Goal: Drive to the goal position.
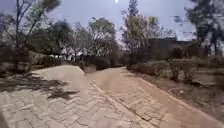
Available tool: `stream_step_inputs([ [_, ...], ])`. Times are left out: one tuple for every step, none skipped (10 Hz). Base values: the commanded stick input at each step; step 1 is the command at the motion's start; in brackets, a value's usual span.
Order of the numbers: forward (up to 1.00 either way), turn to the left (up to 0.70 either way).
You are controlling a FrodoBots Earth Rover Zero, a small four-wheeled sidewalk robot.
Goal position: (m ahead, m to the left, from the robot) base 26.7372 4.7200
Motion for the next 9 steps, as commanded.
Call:
stream_step_inputs([
  [1.00, 0.00],
  [1.00, 0.00],
  [1.00, 0.00],
  [1.00, 0.00],
  [1.00, 0.00],
  [1.00, 0.00],
  [1.00, 0.00],
  [1.00, 0.00],
  [1.00, 0.00],
])
